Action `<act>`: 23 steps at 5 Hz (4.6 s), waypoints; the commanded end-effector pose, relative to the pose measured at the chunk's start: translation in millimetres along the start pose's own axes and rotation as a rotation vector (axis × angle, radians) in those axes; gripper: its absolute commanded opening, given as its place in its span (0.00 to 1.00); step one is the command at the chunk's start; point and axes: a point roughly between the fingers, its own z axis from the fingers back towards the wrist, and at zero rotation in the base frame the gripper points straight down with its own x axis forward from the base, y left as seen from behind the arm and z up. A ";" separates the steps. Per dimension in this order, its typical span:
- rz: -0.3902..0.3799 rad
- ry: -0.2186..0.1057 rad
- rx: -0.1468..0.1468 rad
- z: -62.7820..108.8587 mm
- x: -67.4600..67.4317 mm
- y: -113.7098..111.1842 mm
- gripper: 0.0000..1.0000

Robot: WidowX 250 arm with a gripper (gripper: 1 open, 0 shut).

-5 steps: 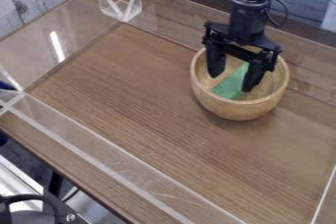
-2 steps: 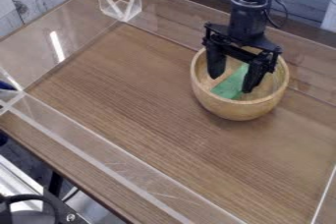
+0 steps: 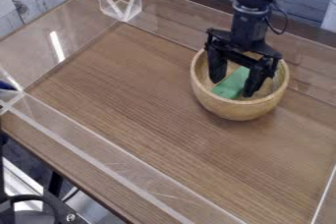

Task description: Remove the green block from inside the brown bowl and put it on the table

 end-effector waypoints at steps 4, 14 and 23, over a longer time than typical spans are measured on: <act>0.009 -0.055 -0.007 7.8 13.5 2.3 0.00; -0.015 -0.200 0.003 80.6 -45.2 2.5 0.00; -0.187 -0.111 -0.016 10.6 -42.0 -74.8 0.00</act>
